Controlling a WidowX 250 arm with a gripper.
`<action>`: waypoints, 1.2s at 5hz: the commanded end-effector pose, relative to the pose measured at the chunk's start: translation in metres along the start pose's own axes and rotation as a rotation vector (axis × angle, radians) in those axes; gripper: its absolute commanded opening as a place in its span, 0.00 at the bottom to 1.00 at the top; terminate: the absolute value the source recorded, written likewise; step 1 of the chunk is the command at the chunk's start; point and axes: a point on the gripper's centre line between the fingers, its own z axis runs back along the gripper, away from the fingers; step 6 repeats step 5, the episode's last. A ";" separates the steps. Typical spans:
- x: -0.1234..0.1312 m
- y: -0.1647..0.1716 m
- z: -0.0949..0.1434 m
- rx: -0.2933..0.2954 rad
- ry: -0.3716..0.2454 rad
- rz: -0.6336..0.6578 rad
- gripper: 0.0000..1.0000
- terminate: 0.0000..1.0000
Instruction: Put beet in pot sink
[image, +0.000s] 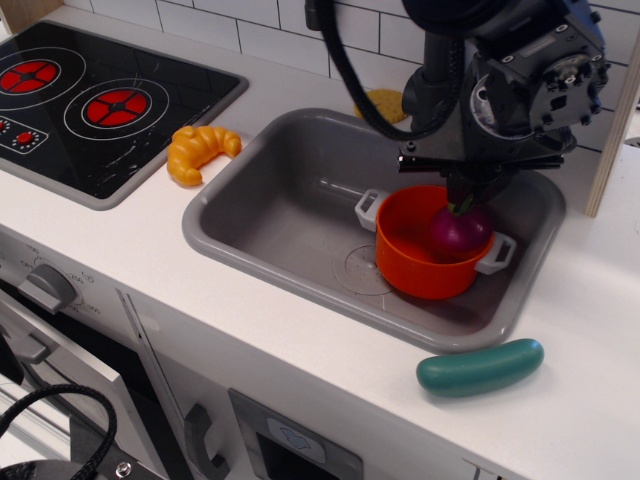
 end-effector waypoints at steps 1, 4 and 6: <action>0.018 0.005 0.022 -0.050 -0.010 0.032 1.00 0.00; 0.036 0.010 0.059 -0.112 -0.030 0.066 1.00 0.00; 0.036 0.010 0.059 -0.112 -0.030 0.066 1.00 1.00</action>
